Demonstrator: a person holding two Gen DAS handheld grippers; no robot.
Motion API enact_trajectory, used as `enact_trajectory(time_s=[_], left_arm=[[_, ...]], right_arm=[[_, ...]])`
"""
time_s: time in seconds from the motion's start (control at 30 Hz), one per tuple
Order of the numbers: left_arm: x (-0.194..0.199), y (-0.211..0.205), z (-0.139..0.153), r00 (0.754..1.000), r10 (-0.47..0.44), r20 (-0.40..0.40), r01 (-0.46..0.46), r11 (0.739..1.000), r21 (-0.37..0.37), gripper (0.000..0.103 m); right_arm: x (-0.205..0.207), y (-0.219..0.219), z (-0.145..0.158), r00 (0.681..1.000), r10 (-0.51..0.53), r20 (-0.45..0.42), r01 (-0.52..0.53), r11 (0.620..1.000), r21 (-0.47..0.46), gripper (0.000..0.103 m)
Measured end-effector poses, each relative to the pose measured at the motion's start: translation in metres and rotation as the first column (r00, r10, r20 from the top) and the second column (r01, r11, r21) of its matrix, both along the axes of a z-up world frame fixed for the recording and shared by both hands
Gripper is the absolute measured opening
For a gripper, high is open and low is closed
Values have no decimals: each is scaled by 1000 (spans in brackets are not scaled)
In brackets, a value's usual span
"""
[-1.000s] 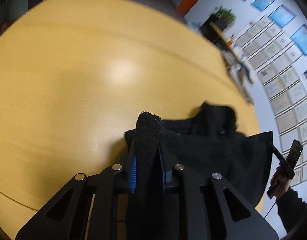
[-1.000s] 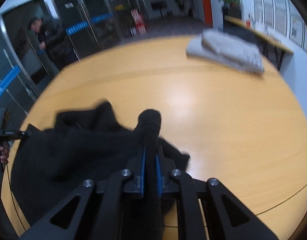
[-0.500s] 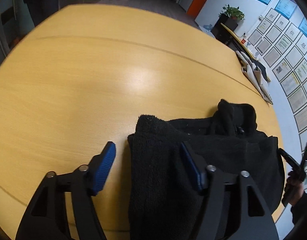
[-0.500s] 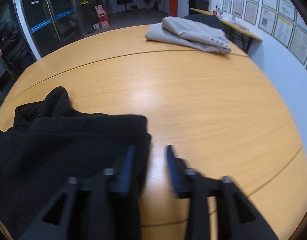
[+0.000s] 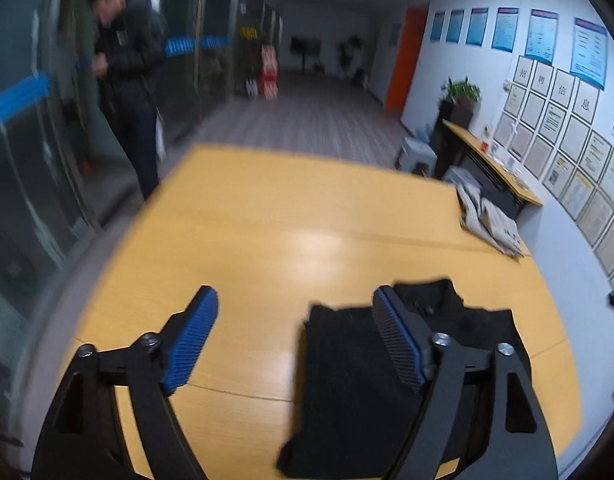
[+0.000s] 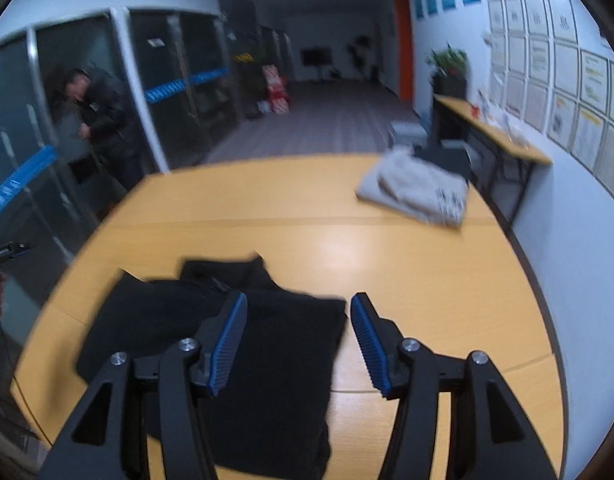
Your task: Fold clothes
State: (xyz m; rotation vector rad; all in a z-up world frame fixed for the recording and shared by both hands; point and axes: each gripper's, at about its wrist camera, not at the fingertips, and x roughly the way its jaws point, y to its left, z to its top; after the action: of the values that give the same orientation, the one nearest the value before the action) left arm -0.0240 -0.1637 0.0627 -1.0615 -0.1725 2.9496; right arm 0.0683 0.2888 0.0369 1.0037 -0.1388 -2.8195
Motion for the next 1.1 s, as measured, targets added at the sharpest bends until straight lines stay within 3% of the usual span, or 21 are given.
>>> enact_trajectory(time_s=[0.13,0.23,0.4,0.5,0.67,0.93,1.1], left_arm=[[50,1,60,996,1,-89,-1,1000,1,91],[78,5,92,988,-3,-154,-3,999,-40,97],[80,0,120,985,-15,-169,2,997,-75,99],[67,3,126,986,-77,-146,61,992,-109,101],[25,21,89,976,-211,-50,200,965,-169,101],[-48,35,1,907,-416,72,421,903,-84,101],[-89,60,-70,852,-499,160,516,852,-91,101]], right_arm=[[36,12,65,997,14,-81,-14,1000,-6,57],[57,20,97,995,17,-100,-16,1000,6,57],[68,28,122,995,5,-98,-6,1000,-3,57],[63,19,126,997,25,-73,-24,1000,8,72],[49,-12,90,999,31,18,-31,999,-6,72],[32,-57,46,992,-22,122,21,1000,15,72],[30,-57,-43,953,-99,287,109,994,-18,72]])
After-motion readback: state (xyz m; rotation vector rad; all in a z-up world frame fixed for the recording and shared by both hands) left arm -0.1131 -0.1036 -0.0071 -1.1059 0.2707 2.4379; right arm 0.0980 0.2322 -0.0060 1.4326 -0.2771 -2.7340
